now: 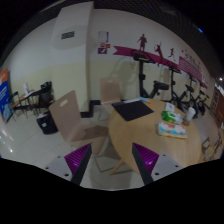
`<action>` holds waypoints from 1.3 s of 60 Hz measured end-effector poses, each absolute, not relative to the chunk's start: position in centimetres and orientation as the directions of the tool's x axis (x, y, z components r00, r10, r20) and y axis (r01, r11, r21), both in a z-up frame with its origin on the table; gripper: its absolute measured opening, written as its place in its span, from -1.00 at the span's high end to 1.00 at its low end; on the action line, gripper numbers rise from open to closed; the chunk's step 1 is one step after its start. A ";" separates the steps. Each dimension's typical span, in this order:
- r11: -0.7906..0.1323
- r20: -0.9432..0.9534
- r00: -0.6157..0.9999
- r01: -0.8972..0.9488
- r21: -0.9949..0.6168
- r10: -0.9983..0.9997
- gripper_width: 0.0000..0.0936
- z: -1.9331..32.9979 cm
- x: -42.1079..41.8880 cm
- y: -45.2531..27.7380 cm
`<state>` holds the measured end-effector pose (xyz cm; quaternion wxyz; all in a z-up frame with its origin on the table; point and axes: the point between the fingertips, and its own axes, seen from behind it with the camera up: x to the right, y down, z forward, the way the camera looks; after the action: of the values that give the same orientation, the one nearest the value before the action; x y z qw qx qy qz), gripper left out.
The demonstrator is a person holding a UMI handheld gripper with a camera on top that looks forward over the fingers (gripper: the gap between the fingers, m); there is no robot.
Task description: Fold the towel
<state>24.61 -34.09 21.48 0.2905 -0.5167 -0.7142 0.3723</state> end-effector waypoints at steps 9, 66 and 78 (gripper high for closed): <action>0.169 0.084 -0.183 0.518 -0.839 0.980 -0.83 20.7 21.8 -28.7; 0.043 0.048 -0.007 0.578 -0.815 0.999 -0.78 1.9 -11.3 -9.2; 0.024 0.030 0.000 0.613 -0.790 1.000 -0.55 -0.9 -13.8 -8.8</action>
<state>-13.76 -8.84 -0.87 0.3206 -0.6303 -0.6395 0.3015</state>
